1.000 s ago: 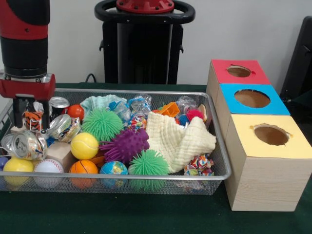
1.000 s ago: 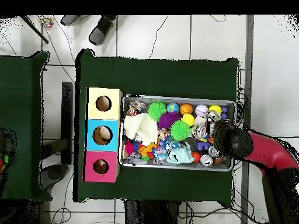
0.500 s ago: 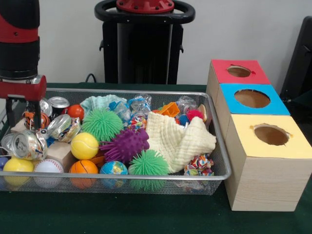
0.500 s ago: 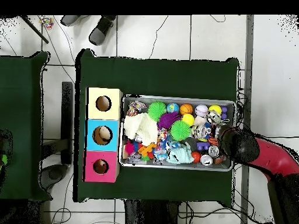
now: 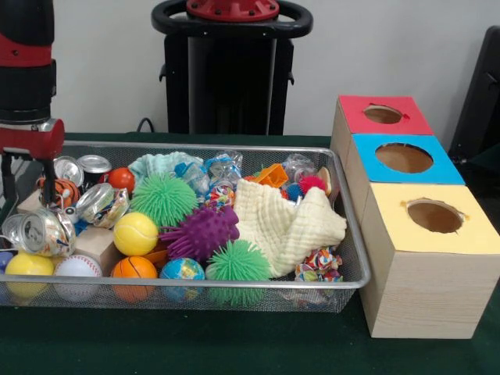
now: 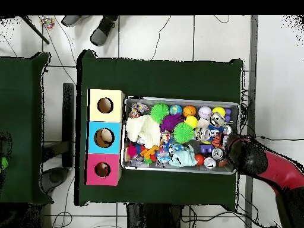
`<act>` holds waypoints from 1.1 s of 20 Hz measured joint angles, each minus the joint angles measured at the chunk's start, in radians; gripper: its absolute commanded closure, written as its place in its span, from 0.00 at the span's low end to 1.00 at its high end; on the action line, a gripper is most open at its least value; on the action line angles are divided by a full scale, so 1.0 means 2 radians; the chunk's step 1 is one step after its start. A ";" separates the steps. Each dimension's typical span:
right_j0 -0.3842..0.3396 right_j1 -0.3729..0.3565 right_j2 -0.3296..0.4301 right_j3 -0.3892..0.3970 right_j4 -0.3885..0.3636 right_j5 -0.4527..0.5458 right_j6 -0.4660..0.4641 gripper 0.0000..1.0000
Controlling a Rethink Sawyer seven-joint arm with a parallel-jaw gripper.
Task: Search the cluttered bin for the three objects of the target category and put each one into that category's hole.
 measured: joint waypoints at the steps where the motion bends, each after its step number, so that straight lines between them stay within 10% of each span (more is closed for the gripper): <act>1: 0.000 0.000 -0.002 0.004 0.000 -0.007 0.000 0.00; 22: 0.025 -0.012 -0.035 0.068 0.000 -0.078 0.000 0.00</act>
